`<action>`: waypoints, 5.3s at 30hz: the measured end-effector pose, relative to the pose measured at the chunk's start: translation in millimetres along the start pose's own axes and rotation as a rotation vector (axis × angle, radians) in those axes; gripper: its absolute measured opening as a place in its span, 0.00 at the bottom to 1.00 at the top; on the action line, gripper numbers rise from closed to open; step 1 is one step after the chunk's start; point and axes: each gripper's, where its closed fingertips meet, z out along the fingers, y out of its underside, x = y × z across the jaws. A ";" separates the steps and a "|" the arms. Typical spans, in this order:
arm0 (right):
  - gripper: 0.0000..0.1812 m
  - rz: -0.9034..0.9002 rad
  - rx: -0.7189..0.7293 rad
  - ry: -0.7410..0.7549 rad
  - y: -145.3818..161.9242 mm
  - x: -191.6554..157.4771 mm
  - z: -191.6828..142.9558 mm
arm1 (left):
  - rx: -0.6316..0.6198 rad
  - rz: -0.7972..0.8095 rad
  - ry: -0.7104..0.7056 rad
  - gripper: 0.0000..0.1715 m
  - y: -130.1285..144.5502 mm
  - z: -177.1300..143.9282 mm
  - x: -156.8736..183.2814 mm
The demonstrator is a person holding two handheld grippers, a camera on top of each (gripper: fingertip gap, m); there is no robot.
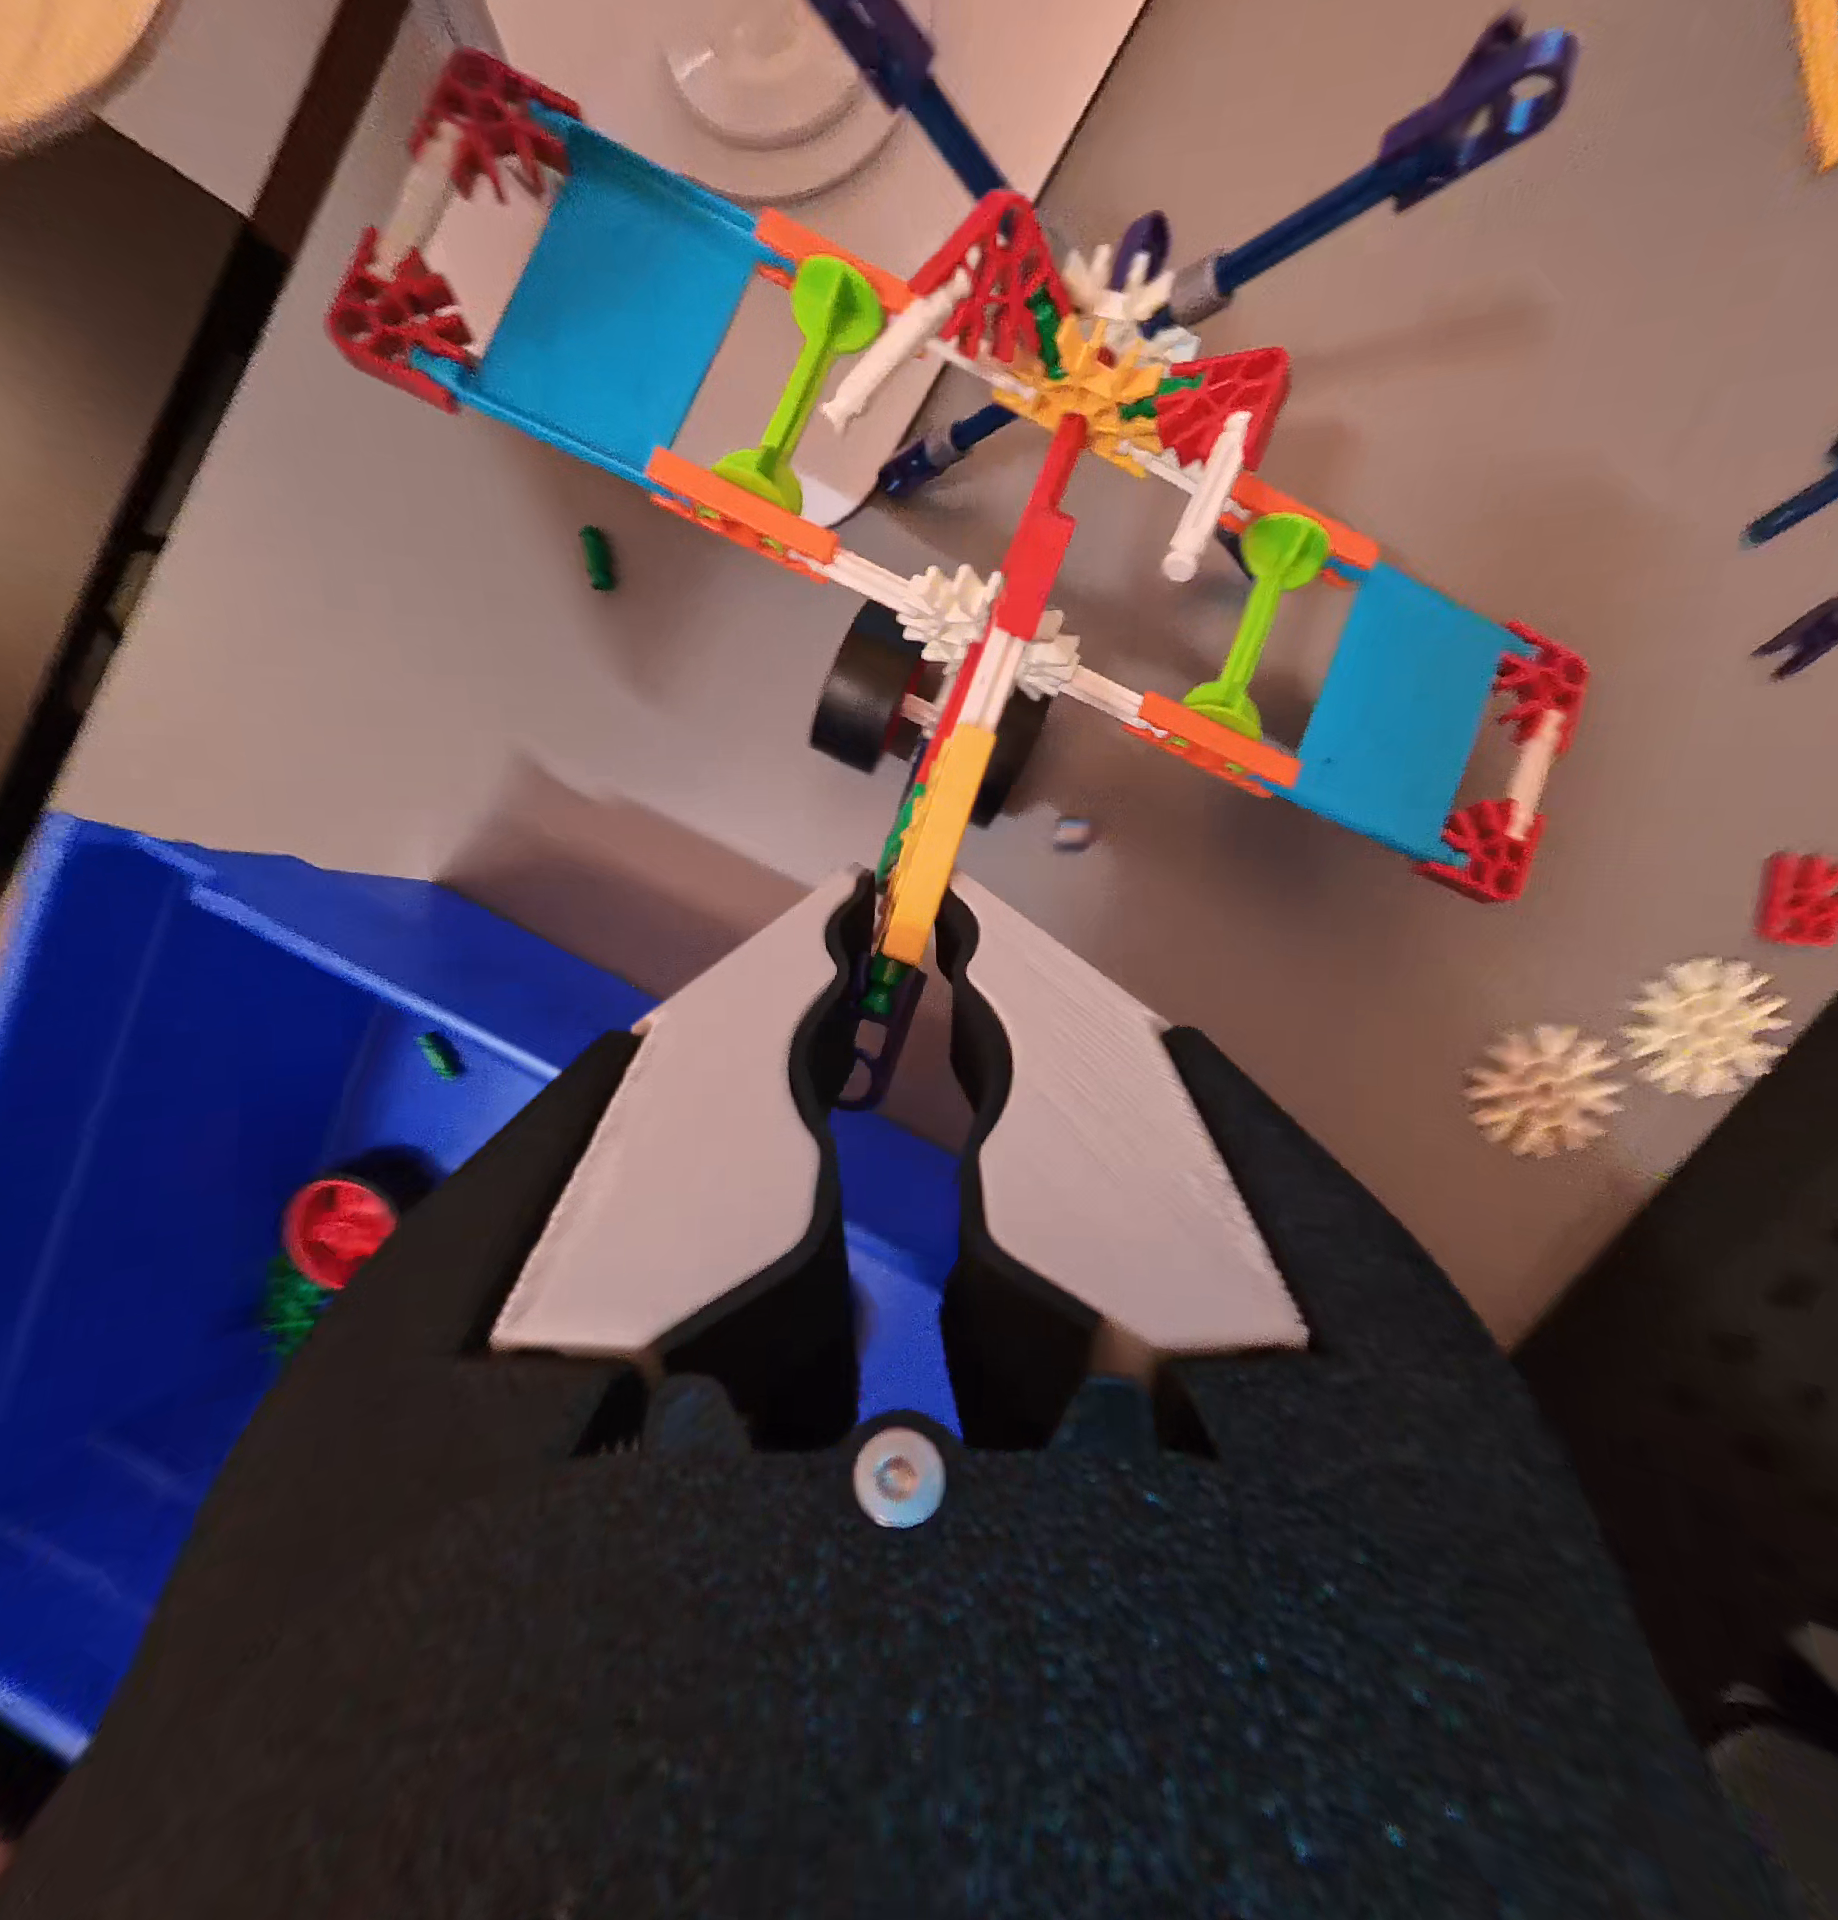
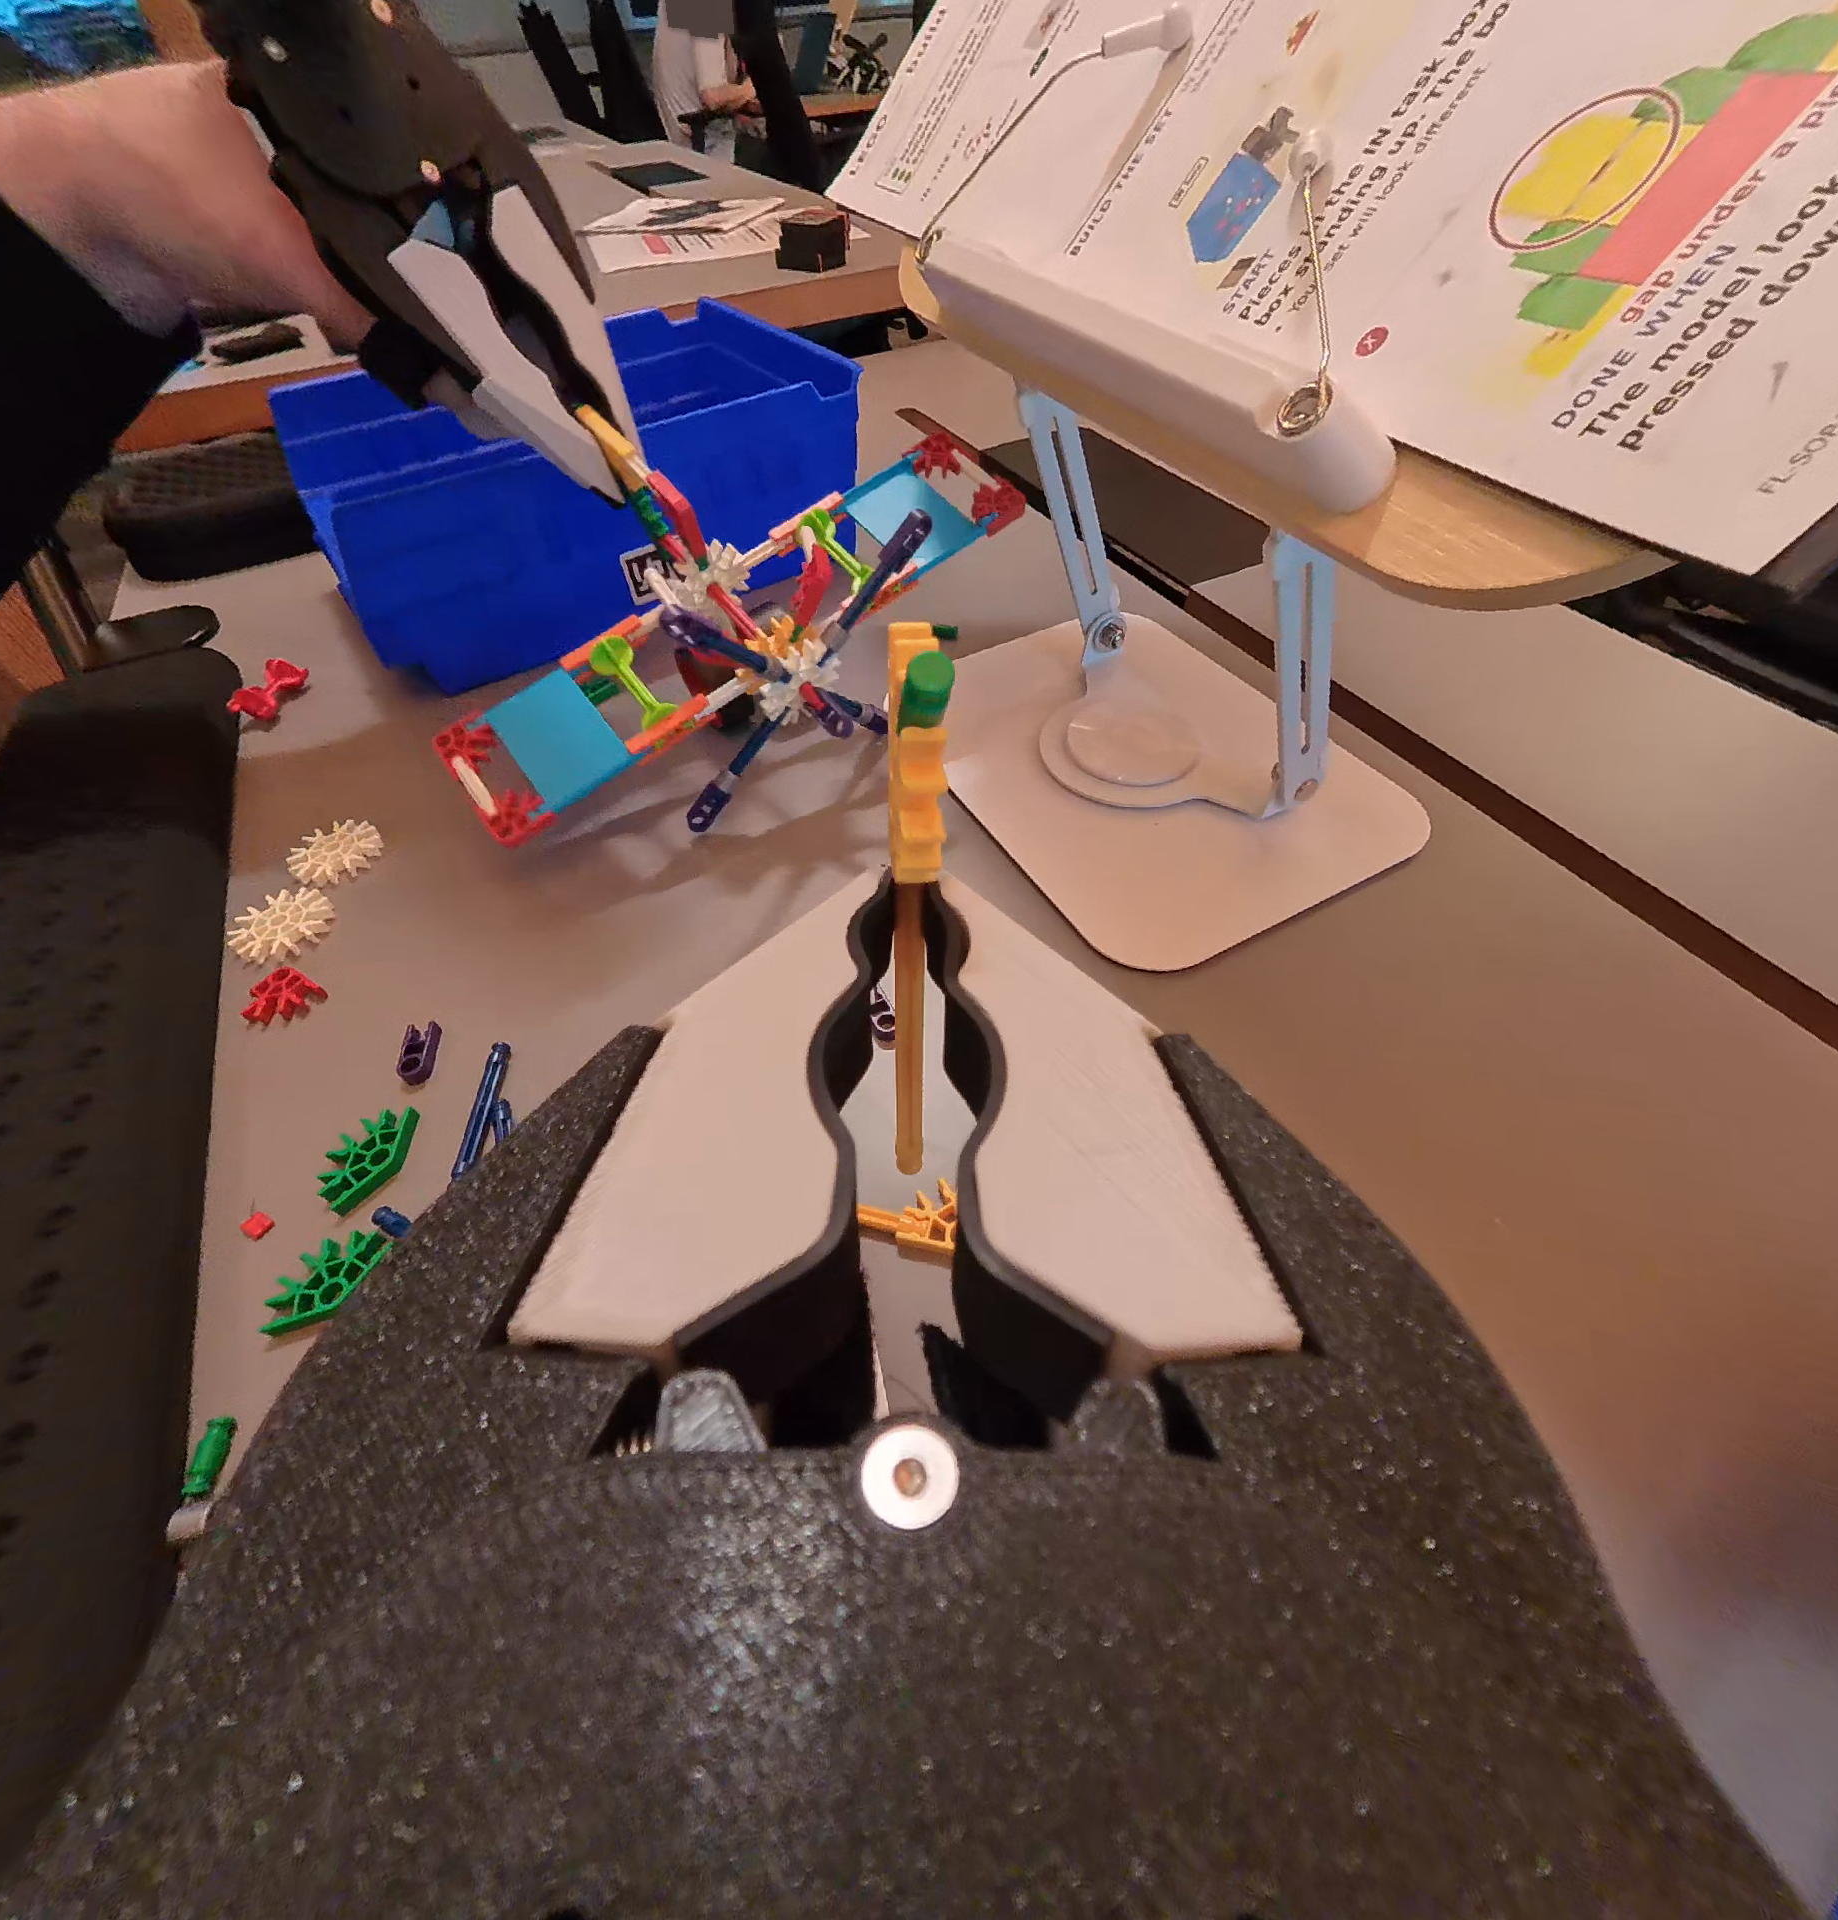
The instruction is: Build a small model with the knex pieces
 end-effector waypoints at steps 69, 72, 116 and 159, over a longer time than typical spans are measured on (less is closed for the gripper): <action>0.03 -0.016 0.060 0.049 -19.8 7.1 -26.2 | 0.700 -0.535 0.420 0.24 -94.4 -9.4 161.9; 0.03 -0.018 0.061 0.050 -20.3 6.7 -26.4 | 0.770 -0.584 0.475 0.19 -101.6 -14.0 162.0; 0.03 -0.746 -0.257 -0.525 15.4 -192.2 27.6 | 0.851 0.096 0.169 0.03 -108.2 -43.9 253.8; 0.21 -0.402 -0.372 -0.352 11.8 -97.7 110.3 | 1.114 -0.469 -0.230 0.03 -49.4 -45.9 107.3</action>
